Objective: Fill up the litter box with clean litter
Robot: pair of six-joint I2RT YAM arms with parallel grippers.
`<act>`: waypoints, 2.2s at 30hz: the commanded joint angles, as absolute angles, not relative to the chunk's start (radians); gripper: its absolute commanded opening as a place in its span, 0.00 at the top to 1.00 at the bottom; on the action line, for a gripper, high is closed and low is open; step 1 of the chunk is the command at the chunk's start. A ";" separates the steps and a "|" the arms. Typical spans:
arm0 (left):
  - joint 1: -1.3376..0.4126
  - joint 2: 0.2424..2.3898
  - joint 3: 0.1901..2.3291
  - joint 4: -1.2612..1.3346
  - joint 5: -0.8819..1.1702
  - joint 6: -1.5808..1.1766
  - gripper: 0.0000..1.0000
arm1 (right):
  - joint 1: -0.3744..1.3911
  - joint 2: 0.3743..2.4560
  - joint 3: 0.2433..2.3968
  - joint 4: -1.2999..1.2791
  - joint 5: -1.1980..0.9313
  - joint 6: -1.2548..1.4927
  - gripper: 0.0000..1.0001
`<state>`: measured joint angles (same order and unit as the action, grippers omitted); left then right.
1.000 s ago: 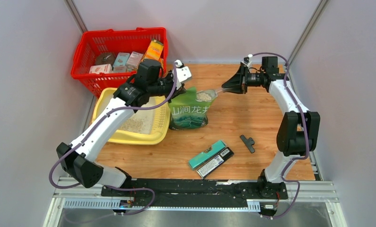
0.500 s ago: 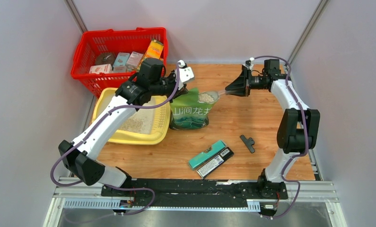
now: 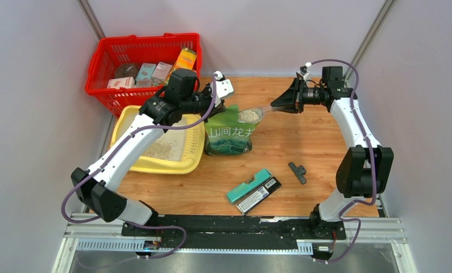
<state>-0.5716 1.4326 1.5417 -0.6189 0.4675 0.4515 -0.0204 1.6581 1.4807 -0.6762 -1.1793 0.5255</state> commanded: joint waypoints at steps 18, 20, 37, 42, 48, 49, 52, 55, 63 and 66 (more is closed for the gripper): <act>-0.566 1.390 1.605 -0.554 0.463 0.417 1.00 | 0.034 1.605 1.680 -0.778 -0.885 0.503 1.00; -0.566 1.390 1.600 -0.545 0.468 0.408 1.00 | 0.035 1.609 1.655 -0.764 -0.917 0.518 1.00; -0.568 1.376 1.577 -0.558 0.459 0.442 1.00 | -0.048 1.680 1.497 -0.405 -1.247 0.804 1.00; -0.568 1.382 1.589 -0.566 0.446 0.457 1.00 | -0.060 1.687 1.503 -0.407 -1.287 0.792 1.00; -0.568 1.387 1.597 -0.572 0.434 0.471 1.00 | -0.086 1.695 1.468 -0.428 -1.324 0.750 1.00; -0.568 1.388 1.598 -0.575 0.433 0.469 1.00 | -0.090 1.695 1.467 -0.436 -1.324 0.730 1.00; -0.566 1.391 1.608 -0.584 0.433 0.472 1.00 | -0.101 1.695 1.460 -0.448 -1.336 0.715 1.00; -0.568 1.397 1.618 -0.592 0.430 0.477 1.00 | -0.109 1.695 1.448 -0.451 -1.342 0.709 1.00; -0.568 1.410 1.632 -0.603 0.413 0.472 1.00 | -0.130 1.726 1.404 -0.446 -1.399 0.689 1.00; -0.568 1.414 1.635 -0.612 0.397 0.486 1.00 | -0.135 1.730 1.408 -0.446 -1.428 0.680 1.00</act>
<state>-0.5747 1.4342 1.5509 -0.6346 0.4328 0.4561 -0.1196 1.7172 1.4105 -0.4721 -1.3911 0.7231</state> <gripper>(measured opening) 0.006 0.294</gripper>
